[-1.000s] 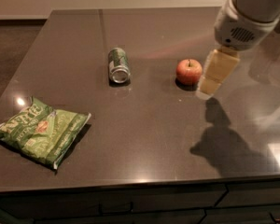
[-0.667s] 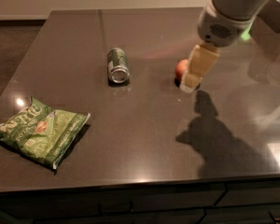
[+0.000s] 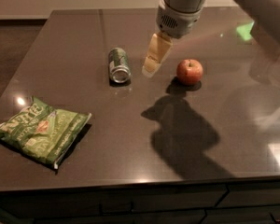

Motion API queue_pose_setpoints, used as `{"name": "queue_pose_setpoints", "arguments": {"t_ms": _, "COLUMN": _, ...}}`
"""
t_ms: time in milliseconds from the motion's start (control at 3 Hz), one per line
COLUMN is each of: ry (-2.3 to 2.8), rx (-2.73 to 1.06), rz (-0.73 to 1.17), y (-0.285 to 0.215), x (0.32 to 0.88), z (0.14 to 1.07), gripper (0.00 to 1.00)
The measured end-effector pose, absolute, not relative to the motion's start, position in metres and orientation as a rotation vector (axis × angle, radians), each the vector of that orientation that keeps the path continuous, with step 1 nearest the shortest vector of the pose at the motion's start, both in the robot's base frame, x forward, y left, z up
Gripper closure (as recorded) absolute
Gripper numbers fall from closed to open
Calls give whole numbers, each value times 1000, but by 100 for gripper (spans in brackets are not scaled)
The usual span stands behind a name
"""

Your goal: Place green can upright

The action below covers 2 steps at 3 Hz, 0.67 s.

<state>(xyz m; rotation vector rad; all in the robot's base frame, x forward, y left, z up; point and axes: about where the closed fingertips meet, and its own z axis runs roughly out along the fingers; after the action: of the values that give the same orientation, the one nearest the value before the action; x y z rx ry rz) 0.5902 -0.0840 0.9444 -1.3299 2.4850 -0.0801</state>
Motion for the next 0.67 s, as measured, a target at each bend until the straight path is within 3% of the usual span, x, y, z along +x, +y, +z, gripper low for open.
{"name": "queue_pose_setpoints", "arguments": {"t_ms": 667, "ry": 2613, "rx": -1177, "rz": -130, "y": -25, "x": 632, "z": 929, "gripper": 0}}
